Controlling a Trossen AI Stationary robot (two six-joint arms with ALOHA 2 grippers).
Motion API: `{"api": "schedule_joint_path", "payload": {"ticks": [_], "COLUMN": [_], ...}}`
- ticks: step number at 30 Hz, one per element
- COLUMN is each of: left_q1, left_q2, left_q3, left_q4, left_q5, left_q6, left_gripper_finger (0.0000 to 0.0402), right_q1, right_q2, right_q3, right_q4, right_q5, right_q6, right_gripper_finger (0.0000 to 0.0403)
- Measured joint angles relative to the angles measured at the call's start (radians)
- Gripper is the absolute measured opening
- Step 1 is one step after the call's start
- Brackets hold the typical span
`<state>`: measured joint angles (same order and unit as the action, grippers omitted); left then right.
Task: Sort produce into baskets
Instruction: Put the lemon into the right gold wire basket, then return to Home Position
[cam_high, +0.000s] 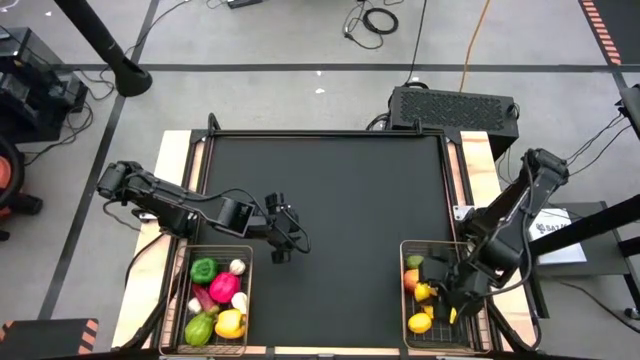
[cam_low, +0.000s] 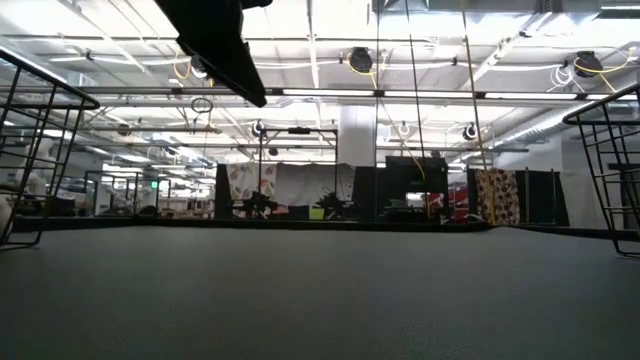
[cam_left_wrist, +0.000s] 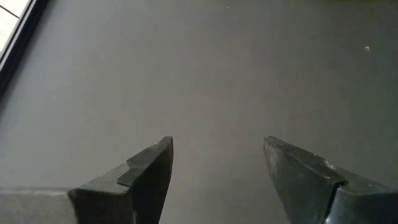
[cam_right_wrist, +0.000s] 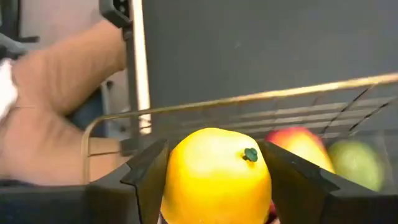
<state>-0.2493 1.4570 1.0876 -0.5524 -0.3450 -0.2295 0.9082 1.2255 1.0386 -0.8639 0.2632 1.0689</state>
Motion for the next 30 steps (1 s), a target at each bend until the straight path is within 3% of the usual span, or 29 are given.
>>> {"api": "schedule_joint_path", "payload": {"ticks": [7,15,18,30], "left_q1": [0.000,0.000,0.000,0.000], "left_q2": [0.000,0.000,0.000,0.000], "left_q3": [0.000,-0.001,-0.001,-0.001], "left_q4": [0.016,0.023,0.022,0.022], "left_q5": [0.000,-0.001,-0.001,-0.001], "left_q6": [0.017,0.026,0.026,0.027], "left_gripper_finger": [0.0256,0.0256,0.0256,0.0256], "right_q1": [0.030,0.032,0.032,0.032], "right_q2": [0.001,0.050,0.081,0.100], "right_q3": [0.017,0.017,0.017,0.016], "right_q4": [-0.017,-0.389,-0.453,-0.576], "right_q5": [-0.050,-0.026,-0.033,-0.087], "right_q6": [0.102,0.263,0.282,0.359], "right_gripper_finger": [0.0224,0.0224,0.0226,0.0320]}}
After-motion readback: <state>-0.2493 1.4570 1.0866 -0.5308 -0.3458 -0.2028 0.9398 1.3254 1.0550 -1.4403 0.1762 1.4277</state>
